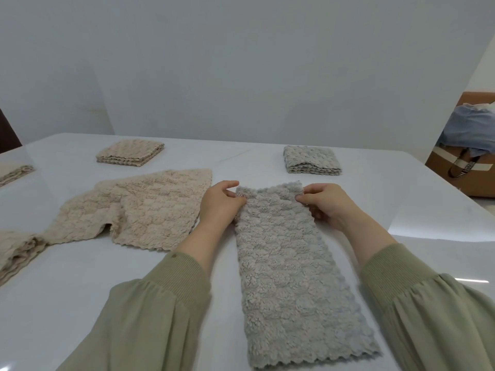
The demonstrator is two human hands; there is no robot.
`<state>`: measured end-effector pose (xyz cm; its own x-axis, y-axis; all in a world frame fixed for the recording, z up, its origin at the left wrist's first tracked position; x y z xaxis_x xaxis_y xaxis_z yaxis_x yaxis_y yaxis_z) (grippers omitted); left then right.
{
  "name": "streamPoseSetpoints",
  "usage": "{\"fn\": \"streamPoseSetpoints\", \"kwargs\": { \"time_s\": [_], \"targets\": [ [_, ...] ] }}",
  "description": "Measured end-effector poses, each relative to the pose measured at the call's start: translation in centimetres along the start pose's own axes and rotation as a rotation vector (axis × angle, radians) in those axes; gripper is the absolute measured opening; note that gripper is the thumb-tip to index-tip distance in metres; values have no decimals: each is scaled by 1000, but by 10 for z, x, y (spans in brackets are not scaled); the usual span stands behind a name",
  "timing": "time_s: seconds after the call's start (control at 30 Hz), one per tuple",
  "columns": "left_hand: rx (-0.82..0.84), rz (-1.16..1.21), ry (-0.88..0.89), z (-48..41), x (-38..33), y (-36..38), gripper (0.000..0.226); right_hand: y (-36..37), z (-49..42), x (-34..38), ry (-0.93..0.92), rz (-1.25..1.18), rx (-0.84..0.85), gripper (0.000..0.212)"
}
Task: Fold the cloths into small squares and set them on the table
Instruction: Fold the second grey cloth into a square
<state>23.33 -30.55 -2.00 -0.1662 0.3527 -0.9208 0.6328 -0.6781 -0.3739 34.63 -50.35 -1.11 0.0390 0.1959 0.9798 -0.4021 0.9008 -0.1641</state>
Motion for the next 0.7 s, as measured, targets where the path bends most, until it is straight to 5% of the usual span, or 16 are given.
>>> {"fn": "streamPoseSetpoints", "kwargs": {
  "time_s": [0.17, 0.4, 0.57, 0.7],
  "targets": [
    [-1, 209, -120, -1, 7, 1, 25, -7, 2, 10, -63, 84, 10, 4],
    [-102, 146, -15, 11, -11, -11, 18, -6, 10, 21, 128, -68, 201, 15],
    [-146, 373, 12, 24, -22, -11, 19, 0, 14, 35, -68, -301, 126, 13],
    [-92, 532, 30, 31, -34, -10, 23, 3, 18, 39, -285, -355, -97, 11]
  ]
}}
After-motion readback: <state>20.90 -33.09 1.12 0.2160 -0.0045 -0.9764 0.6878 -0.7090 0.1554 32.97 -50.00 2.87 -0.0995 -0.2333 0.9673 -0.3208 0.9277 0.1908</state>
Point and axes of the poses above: each hand's wrist, its own z-axis away from the middle knuckle, its own y-axis out of the palm, x = y × z, the point moved 4 cm from there along -z, towards the middle knuckle, and after that the axes turned 3 degrees about -z, right-handed, at the moved point
